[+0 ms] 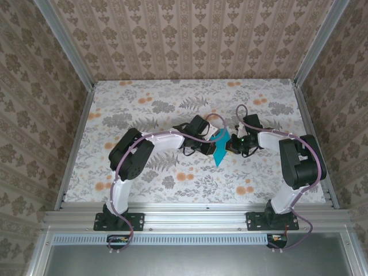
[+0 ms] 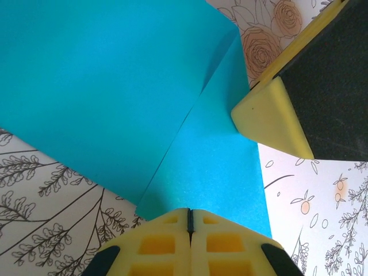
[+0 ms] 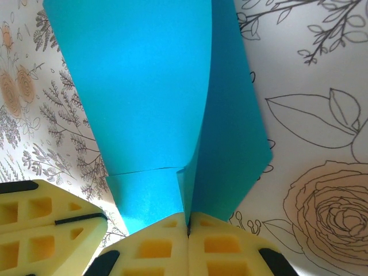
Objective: Fold a paper plane with a square sheet of paper (pick it up from the middle)
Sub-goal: Fourth fold the wing at the center of the table.
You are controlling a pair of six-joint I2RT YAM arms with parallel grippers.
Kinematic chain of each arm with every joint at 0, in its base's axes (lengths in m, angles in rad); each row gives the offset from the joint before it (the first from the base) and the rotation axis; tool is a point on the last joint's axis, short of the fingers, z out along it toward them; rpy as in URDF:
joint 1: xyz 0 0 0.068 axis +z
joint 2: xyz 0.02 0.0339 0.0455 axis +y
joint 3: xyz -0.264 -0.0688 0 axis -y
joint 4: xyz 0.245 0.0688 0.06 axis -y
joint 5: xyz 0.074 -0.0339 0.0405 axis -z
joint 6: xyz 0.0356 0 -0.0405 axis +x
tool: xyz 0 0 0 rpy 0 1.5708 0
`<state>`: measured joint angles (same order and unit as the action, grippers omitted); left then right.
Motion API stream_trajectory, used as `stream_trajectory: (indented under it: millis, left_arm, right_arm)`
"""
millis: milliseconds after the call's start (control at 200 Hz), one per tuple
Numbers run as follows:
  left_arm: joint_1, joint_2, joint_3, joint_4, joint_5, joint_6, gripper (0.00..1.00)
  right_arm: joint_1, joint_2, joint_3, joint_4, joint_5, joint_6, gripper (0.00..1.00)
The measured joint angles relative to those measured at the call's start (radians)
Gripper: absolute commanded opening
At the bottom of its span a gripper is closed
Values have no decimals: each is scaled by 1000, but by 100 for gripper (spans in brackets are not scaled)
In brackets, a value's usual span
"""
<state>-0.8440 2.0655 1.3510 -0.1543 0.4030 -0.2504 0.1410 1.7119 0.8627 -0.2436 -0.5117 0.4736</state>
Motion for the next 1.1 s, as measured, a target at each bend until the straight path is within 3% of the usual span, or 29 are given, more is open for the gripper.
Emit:
stream_trajectory:
  millis: [1100]
  left_arm:
    - [0, 62, 40, -3, 10, 12, 0]
  right_arm:
    - [40, -11, 0, 51, -79, 39, 1]
